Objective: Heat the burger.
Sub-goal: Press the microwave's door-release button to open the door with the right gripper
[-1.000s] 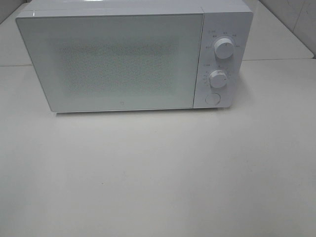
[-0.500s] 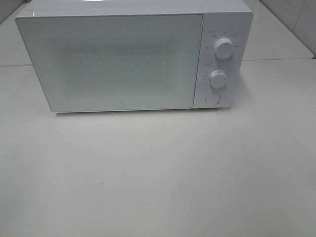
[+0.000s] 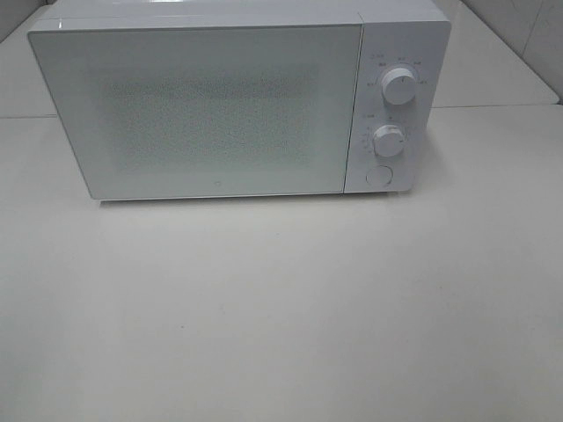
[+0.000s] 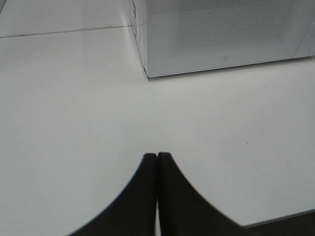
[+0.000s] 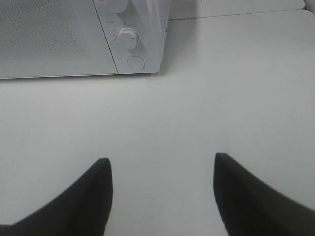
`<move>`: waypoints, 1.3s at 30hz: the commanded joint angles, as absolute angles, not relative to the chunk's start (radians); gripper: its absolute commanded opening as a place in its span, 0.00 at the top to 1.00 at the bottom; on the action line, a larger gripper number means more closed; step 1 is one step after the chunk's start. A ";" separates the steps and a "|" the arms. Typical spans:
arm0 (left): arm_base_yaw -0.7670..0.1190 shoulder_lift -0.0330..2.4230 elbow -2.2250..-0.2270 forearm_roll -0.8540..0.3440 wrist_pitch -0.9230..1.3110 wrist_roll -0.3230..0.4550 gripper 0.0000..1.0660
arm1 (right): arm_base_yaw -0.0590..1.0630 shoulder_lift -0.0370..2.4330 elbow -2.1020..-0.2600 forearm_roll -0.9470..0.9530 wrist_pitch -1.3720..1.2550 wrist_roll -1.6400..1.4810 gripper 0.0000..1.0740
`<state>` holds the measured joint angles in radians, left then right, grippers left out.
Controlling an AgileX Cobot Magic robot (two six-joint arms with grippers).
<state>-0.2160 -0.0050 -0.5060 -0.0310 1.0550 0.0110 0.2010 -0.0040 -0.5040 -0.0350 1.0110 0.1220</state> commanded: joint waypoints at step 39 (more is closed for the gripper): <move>-0.217 -0.010 -0.504 -0.034 1.041 0.013 1.00 | 0.196 0.223 -0.541 -0.029 0.749 0.103 0.47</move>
